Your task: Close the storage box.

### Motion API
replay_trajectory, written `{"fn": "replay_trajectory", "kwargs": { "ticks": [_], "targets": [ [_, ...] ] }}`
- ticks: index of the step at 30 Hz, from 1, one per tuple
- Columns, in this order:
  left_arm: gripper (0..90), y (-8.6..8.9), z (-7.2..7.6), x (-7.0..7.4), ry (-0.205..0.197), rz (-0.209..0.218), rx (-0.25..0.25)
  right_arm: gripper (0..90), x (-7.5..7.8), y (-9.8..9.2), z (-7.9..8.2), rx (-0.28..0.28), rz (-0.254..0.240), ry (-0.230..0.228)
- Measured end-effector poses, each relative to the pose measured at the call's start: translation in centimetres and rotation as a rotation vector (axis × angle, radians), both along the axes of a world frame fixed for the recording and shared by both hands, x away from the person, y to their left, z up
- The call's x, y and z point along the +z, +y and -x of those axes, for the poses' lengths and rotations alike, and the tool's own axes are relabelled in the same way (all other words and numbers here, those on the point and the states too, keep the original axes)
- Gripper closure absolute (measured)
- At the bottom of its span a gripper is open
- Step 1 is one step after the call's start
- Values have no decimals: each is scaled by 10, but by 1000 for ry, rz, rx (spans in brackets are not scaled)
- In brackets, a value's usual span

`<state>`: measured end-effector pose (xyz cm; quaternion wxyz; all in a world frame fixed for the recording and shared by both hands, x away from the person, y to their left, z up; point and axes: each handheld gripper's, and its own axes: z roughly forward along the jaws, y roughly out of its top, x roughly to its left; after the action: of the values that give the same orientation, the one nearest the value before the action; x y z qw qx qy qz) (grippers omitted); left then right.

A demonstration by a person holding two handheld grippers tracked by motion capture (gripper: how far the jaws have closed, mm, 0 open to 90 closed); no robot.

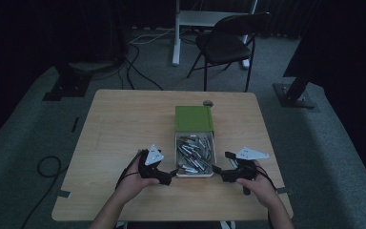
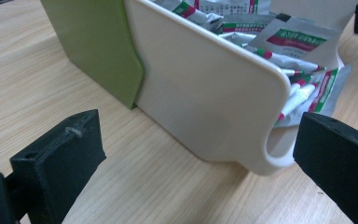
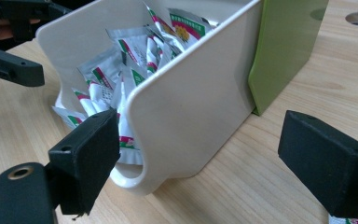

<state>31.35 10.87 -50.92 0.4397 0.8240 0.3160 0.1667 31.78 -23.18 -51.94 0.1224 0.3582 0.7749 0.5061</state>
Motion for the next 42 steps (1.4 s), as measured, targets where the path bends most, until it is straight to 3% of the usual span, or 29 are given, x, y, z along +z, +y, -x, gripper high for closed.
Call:
{"fn": "replay_trajectory", "kwargs": {
  "ticks": [20,42],
  "targets": [
    [21,-2,-20,4,4,8,31,114,-3,-1,-11,-22,3,24],
    [21,-3,-35,4,4,11,78,113,1,1,-29,-51,14,15]
  ]
}}
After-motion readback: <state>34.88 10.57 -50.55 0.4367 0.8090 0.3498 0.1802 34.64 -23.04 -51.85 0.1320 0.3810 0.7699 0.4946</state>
